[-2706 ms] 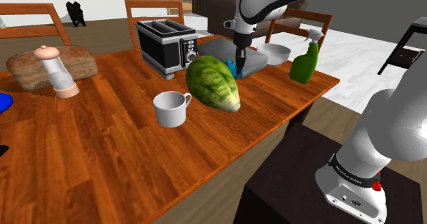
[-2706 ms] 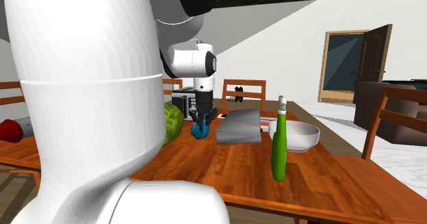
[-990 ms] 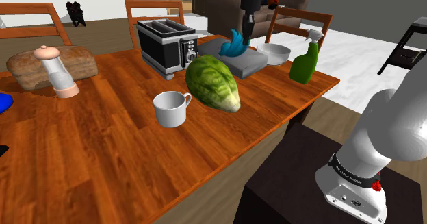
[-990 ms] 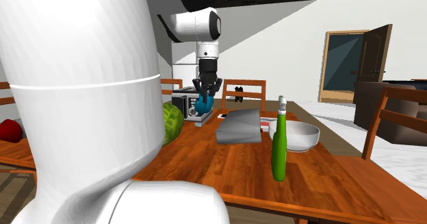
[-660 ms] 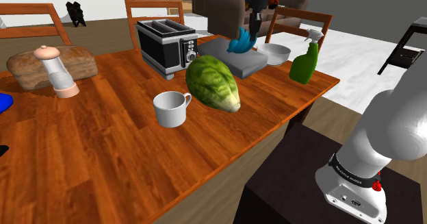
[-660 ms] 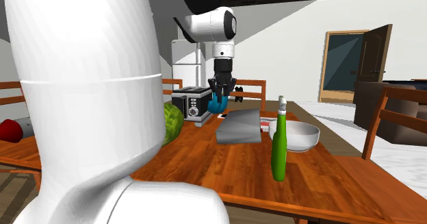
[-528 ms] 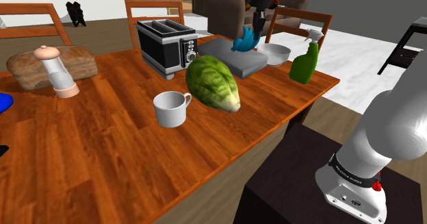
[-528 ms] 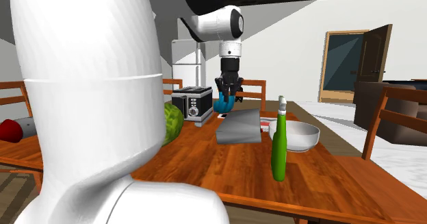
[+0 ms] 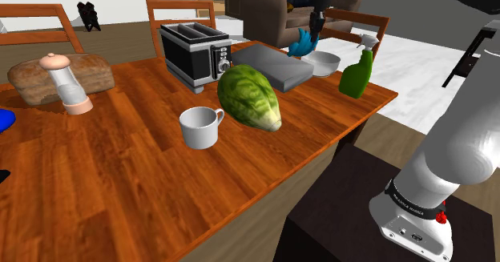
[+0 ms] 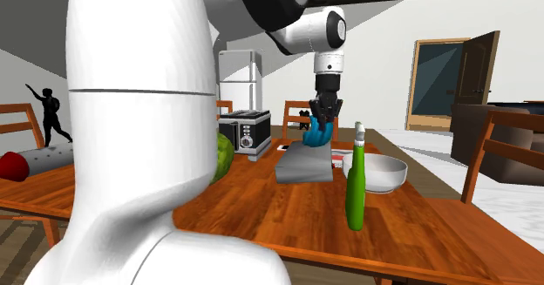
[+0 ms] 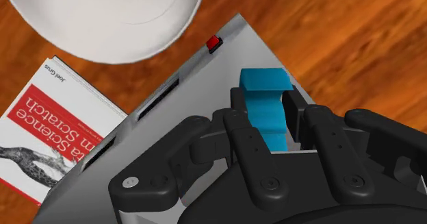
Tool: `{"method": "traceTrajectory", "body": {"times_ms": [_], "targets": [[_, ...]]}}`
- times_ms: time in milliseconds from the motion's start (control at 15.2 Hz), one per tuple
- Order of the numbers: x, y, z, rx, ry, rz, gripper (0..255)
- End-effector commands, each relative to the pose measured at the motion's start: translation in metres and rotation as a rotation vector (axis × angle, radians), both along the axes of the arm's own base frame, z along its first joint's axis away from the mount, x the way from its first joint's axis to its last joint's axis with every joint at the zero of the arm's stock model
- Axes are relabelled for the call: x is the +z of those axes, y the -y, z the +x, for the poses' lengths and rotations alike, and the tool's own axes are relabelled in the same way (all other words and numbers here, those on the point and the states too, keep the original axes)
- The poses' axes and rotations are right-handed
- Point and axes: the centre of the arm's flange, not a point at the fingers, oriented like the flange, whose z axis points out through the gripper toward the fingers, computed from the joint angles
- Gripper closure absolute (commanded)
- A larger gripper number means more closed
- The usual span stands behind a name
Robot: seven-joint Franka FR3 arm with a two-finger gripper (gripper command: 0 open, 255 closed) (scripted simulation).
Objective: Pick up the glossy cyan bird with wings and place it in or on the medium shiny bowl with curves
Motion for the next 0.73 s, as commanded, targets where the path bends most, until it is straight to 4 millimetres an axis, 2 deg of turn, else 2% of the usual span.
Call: {"method": "traceTrajectory", "body": {"times_ms": [0, 660], "targets": [[0.001, 0.024, 0.001, 0.002, 0.000, 0.000, 255], [0.003, 0.156, 0.005, 0.002, 0.000, 0.000, 255]]}}
